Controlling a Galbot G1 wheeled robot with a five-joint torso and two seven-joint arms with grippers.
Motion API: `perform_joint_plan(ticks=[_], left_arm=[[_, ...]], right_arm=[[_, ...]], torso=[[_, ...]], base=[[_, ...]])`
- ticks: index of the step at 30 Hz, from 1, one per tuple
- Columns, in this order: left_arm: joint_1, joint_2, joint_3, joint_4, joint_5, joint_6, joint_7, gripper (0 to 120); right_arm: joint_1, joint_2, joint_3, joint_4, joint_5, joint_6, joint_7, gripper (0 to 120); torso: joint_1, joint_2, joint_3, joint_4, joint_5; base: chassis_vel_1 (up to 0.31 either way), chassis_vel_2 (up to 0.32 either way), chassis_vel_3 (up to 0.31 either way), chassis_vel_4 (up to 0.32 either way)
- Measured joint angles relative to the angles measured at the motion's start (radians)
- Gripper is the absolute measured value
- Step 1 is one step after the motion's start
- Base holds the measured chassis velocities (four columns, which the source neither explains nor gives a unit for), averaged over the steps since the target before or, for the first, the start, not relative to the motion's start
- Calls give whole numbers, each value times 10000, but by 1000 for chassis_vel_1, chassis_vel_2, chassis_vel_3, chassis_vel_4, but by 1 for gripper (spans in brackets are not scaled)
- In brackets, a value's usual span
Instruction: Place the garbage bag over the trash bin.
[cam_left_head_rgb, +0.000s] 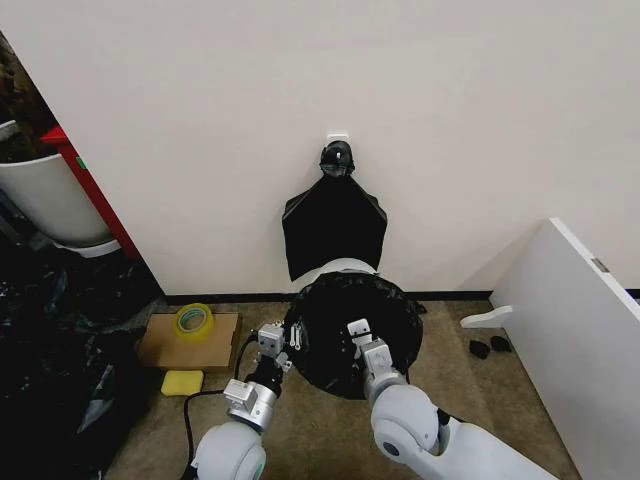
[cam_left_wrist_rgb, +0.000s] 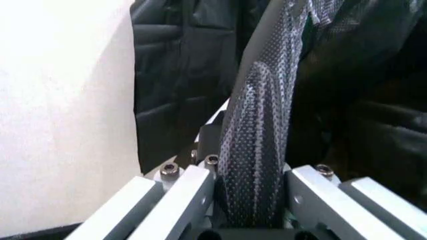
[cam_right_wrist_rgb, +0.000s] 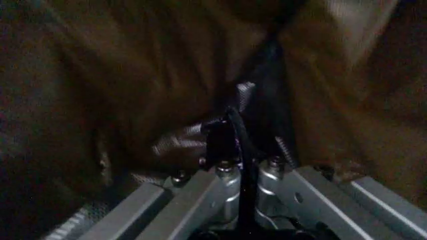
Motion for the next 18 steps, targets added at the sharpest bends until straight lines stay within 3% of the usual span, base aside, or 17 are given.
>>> perform_joint_plan(ticks=[10, 18], left_arm=[[240, 79, -223, -160, 311, -634, 447, 0], [291, 73, -184, -241, 141, -834, 620, 0]], right_arm=[[362, 286, -100, -574, 544, -687, 509, 0], [435, 337, 150, -903, 441, -497, 347, 0]], torso=[[0, 0, 0, 0, 0], [0, 0, 0, -1, 1]], base=[[0, 0, 0, 0], [0, 0, 0, 0]])
